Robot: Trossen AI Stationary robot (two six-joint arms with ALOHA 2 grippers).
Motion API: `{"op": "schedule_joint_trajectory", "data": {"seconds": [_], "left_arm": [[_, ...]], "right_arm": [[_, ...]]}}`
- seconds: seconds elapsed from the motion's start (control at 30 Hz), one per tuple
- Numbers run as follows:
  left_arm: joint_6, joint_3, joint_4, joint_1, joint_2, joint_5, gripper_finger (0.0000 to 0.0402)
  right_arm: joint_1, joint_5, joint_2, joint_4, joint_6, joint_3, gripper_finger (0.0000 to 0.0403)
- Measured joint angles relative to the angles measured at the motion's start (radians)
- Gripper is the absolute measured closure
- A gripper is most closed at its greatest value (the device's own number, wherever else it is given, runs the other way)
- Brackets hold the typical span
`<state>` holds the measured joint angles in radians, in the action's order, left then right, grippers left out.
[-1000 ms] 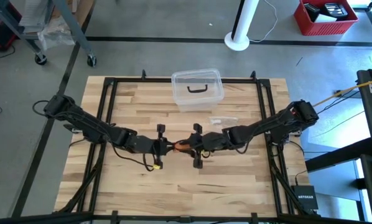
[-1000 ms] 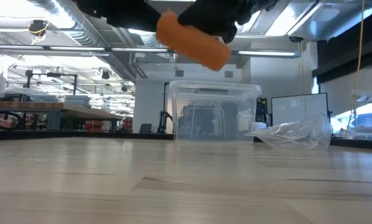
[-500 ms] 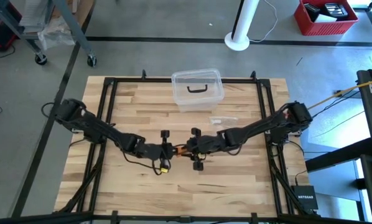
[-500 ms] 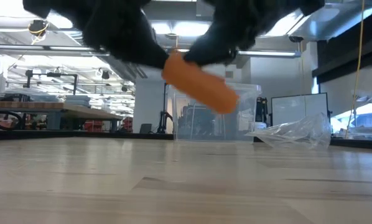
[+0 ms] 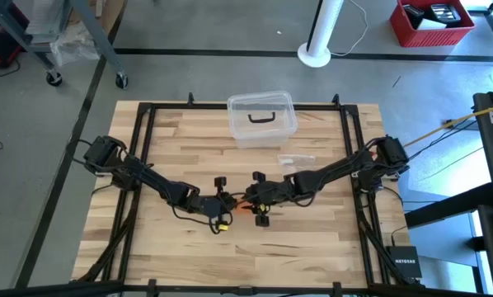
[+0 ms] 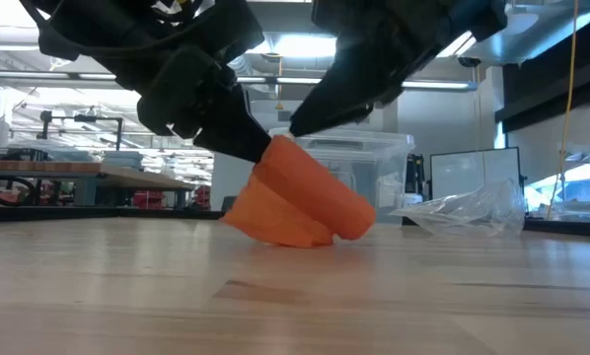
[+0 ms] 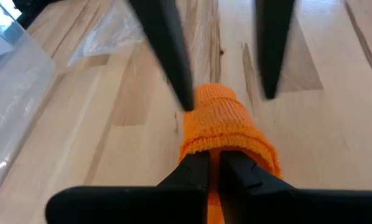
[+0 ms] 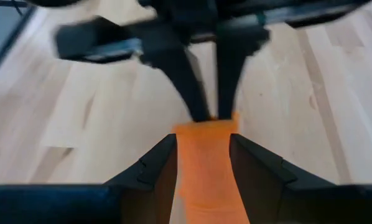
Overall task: Roll bandage
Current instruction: Roll the orange bandage
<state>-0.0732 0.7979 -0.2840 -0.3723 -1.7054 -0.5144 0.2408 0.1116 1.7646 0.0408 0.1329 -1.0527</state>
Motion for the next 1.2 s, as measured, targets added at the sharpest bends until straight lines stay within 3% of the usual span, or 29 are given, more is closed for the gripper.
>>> {"op": "schedule_joint_trajectory", "data": {"seconds": [0.37,0.67,0.8,0.9,1.03,1.2], "left_arm": [[-0.025,-0.001,0.022,0.0,0.0,0.001,0.0398],[0.013,-0.001,0.038,0.047,0.0,-0.058,0.0398],[-0.037,-0.054,-0.07,0.089,0.002,-0.057,0.0398],[-0.076,-0.129,-0.219,0.127,0.002,-0.043,0.0398],[-0.132,-0.223,-0.379,0.186,0.002,-0.028,0.0398],[-0.174,-0.28,-0.472,0.232,0.002,0.019,0.0398]], "right_arm": [[-0.019,0.0,-0.068,-0.116,-0.032,0.0,0.0253],[-0.018,0.01,-0.112,-0.229,-0.028,0.02,0.0253],[-0.002,0.029,-0.114,-0.22,0.004,0.097,0.0253],[0.027,0.044,-0.118,-0.102,0.017,0.163,0.0253],[0.059,0.091,-0.088,0.232,0.015,0.282,0.0253],[0.033,0.26,0.007,0.529,-0.033,0.364,0.0253]]}}
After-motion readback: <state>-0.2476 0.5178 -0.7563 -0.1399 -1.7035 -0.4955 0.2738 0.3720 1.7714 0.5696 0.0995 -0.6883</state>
